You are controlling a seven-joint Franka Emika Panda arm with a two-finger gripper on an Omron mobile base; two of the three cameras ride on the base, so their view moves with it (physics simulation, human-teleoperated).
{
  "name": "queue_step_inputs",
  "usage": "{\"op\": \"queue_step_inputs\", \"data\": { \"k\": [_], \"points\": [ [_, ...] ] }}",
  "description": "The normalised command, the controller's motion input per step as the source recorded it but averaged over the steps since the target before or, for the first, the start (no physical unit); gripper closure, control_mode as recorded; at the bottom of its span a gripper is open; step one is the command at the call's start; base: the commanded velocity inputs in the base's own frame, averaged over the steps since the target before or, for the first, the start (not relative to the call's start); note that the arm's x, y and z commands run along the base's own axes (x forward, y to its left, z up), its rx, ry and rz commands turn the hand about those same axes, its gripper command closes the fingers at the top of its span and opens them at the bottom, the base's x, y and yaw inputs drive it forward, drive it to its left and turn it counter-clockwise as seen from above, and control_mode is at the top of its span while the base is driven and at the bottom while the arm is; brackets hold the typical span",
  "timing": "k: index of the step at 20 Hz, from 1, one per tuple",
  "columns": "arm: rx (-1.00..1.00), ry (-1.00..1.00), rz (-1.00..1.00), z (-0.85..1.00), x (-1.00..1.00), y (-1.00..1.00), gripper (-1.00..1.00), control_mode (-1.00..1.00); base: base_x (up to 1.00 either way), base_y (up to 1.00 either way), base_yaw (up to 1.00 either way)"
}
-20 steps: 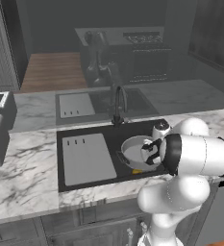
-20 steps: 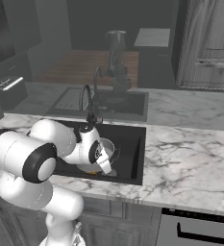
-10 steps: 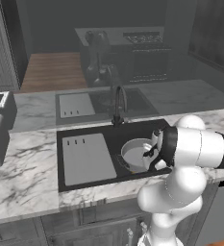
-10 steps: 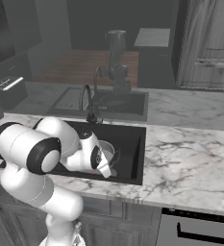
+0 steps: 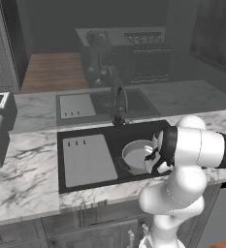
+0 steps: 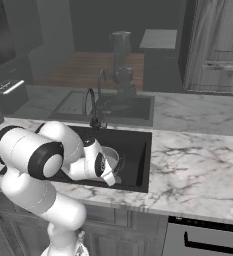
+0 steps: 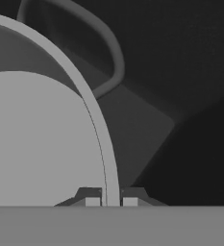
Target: Pick the pot and mug and place them in the sink. Then turn on the water.
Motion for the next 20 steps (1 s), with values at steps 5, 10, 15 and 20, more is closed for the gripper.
{"op": "queue_step_inputs", "data": {
  "k": [5, 10, 15, 20],
  "points": [
    [0.0, 0.01, 0.0, 0.0, 0.0, 0.02, 1.0, -1.0, 0.0, 0.0, 0.0],
    [0.0, 0.0, 0.0, 0.0, 0.0, 0.0, -1.0, -1.0, 0.0, 0.0, 0.0],
    [0.0, 0.0, 0.0, 0.0, 0.0, 0.0, -1.0, -1.0, 0.0, 0.0, 0.0],
    [0.0, 0.0, 0.0, 0.0, 0.0, 0.0, -1.0, -1.0, 0.0, 0.0, 0.0]
  ]
}}
